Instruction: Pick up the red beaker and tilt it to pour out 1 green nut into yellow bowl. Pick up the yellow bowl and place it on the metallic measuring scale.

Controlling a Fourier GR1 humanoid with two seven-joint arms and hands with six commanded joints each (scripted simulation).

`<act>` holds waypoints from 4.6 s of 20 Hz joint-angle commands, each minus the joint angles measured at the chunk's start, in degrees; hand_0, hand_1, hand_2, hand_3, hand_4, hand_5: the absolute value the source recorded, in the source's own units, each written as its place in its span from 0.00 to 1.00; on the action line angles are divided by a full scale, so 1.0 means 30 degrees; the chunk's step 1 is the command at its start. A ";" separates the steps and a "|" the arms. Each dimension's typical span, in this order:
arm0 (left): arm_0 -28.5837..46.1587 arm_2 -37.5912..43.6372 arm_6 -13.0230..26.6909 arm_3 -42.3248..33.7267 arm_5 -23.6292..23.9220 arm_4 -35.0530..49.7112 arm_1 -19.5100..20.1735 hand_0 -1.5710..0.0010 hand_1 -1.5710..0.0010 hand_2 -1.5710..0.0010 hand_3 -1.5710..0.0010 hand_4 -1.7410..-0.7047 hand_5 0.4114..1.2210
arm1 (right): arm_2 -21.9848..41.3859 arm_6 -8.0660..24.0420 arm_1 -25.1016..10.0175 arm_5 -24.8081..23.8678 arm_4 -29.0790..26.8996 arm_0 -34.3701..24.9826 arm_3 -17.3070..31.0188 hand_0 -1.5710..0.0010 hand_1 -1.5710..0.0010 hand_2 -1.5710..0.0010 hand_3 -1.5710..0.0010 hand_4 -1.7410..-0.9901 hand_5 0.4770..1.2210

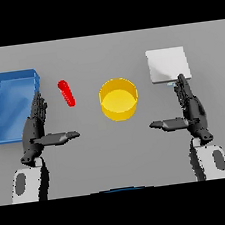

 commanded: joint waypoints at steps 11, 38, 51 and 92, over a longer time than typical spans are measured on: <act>0.1363 -0.1281 -0.0248 -0.1880 0.0185 -0.2192 0.1037 1.00 1.00 1.00 1.00 0.62 0.25 | 0.2717 -0.2504 -0.0745 -0.1157 0.5123 0.1969 -0.2092 1.00 1.00 1.00 1.00 0.82 0.26; -0.9232 0.0899 -0.4192 1.2603 0.2522 -0.4028 0.0530 1.00 1.00 1.00 1.00 0.47 0.31 | 0.2407 -0.2078 -0.0714 -0.0675 0.4188 0.2133 -0.2612 1.00 1.00 1.00 1.00 0.63 0.29; -1.1795 0.2272 -0.8036 1.6698 0.3756 -0.3862 -0.0217 0.26 0.25 0.25 0.37 0.14 0.82 | 0.2451 -0.2029 -0.0696 -0.0984 0.4606 0.2011 -0.2590 1.00 1.00 1.00 1.00 0.68 0.28; -2.1163 -1.5767 -0.0763 1.5189 -0.5467 -2.0832 0.4806 0.00 0.00 0.00 0.00 0.03 1.00 | 0.2795 -0.2371 -0.0850 -0.0953 0.5385 0.1847 -0.2146 1.00 1.00 1.00 1.00 0.89 0.29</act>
